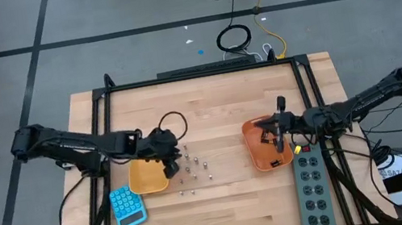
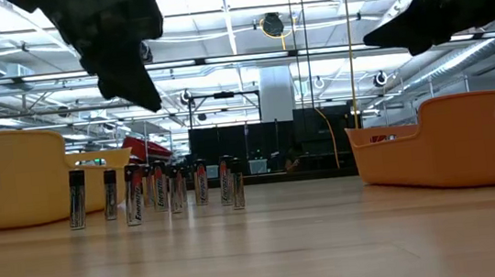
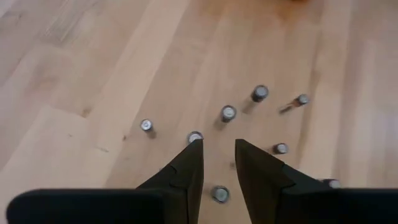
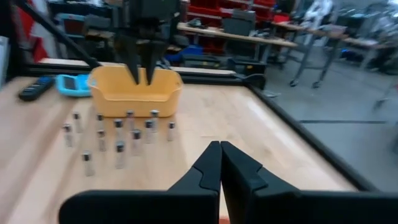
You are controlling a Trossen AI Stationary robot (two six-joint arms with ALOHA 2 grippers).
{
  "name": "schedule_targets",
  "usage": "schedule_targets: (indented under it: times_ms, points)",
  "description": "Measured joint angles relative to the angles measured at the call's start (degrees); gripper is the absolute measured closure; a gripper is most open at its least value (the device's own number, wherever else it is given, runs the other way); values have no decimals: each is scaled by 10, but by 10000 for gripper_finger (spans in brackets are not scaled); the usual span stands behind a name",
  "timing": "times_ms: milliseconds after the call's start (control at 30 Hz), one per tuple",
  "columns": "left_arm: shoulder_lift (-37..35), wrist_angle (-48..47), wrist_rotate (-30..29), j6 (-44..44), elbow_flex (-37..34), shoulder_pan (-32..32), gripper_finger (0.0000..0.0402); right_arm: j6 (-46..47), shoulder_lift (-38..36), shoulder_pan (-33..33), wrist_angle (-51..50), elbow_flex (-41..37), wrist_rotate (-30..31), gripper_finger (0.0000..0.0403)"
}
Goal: Sort batteries
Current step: Put the silver battery into the yellow bin
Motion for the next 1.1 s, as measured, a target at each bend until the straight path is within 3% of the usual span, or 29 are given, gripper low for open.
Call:
schedule_targets:
  times_ms: [167, 333, 633, 900, 1100]
  points:
    - [53, -5, -41, 34, 3, 2, 299, -54, 0, 0, 9, 0, 32, 403]
    - [86, -31, -42, 69, 39, 8, 299, -63, 0, -9, 7, 0, 31, 403]
    - [105, -84, -19, 109, 52, 16, 297, -67, 0, -10, -6, 0, 30, 403]
    - [107, -140, 3, 124, 82, 22, 240, -70, 0, -21, -7, 0, 29, 403]
    - [130, -190, 51, 140, 110, 58, 233, -67, 0, -37, -27, 0, 29, 403]
